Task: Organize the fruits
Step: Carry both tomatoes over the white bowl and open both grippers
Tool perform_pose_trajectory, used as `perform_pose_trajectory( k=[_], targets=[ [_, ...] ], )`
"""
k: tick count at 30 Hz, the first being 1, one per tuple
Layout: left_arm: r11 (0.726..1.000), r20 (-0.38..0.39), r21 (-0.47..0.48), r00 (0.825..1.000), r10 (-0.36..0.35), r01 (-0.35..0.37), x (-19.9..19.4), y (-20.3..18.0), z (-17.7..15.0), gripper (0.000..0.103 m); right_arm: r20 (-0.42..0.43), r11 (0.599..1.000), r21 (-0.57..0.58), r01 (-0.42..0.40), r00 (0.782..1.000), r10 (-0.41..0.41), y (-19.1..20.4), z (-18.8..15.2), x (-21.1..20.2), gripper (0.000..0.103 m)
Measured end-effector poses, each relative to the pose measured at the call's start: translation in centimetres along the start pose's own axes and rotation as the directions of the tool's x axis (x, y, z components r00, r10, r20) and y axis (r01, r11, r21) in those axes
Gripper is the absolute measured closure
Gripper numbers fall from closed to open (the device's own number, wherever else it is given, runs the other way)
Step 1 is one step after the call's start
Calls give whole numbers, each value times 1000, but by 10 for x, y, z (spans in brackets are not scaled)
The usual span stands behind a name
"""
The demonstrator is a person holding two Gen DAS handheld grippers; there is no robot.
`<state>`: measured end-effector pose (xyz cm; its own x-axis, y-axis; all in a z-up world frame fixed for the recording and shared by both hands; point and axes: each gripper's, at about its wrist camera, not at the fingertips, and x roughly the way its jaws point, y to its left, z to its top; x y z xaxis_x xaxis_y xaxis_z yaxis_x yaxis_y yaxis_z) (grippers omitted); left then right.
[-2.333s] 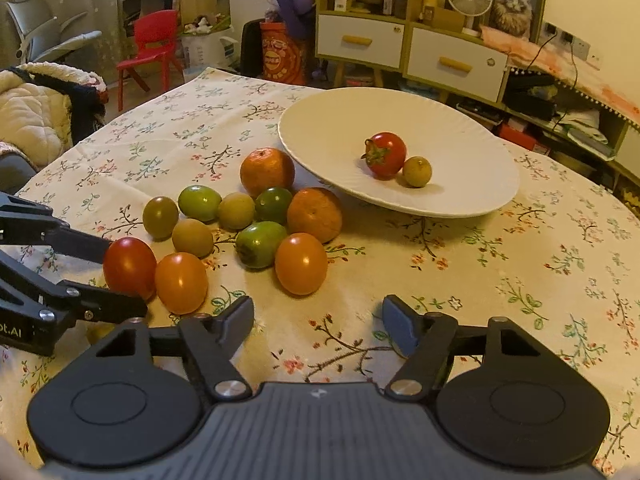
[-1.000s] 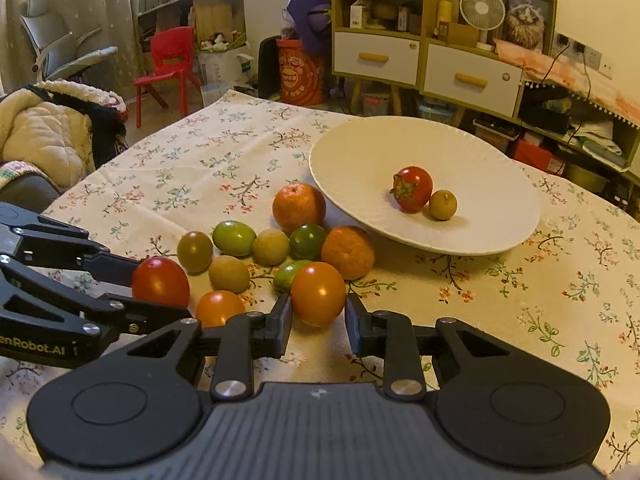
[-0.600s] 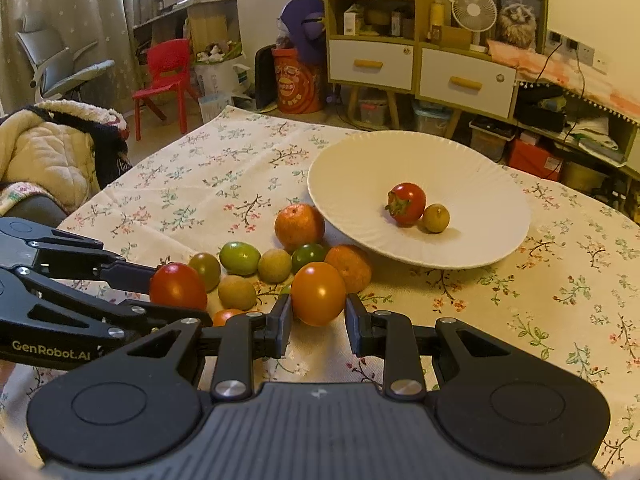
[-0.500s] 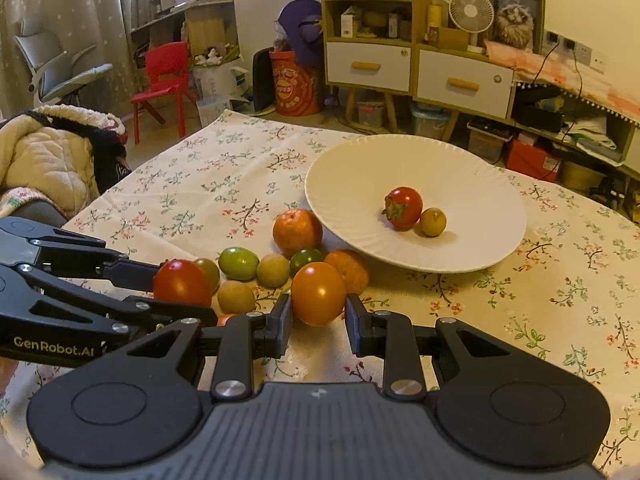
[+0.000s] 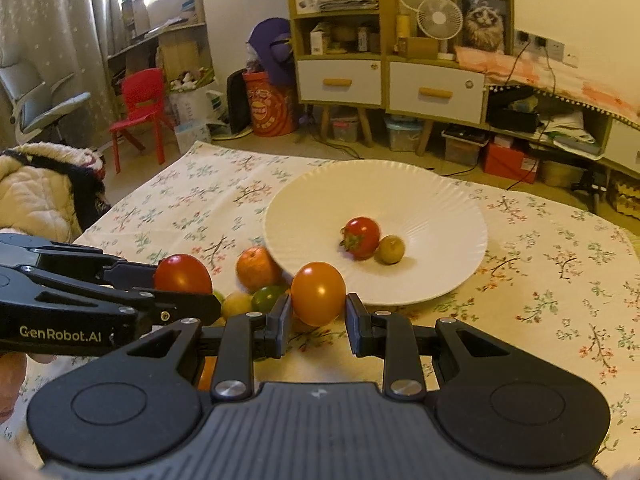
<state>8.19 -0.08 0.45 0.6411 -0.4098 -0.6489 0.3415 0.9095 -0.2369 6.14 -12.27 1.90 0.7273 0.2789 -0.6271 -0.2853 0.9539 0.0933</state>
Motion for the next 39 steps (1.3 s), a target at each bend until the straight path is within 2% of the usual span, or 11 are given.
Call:
perform_pose_trajectory(
  k=[6,19,28,39],
  targets=[
    [1000,-4,-15,1000,5,-5,11,-2,11,63,18,999,28,20,1000,-21,-13,5,2,78],
    [999,-12,29,999,40,-40,51,-7,34,63,17,997,60,49,999,-50,-43,14,19,78],
    [998,-10,-34,999,43,-43,80,0,62,63,-10,998,37,58,998,-58,-54,22,36,78],
    [997,-69,-80,998,12,-18,118,-5,80,63,-34,998,19,64,997,-64,-57,22,54,77]
  ],
)
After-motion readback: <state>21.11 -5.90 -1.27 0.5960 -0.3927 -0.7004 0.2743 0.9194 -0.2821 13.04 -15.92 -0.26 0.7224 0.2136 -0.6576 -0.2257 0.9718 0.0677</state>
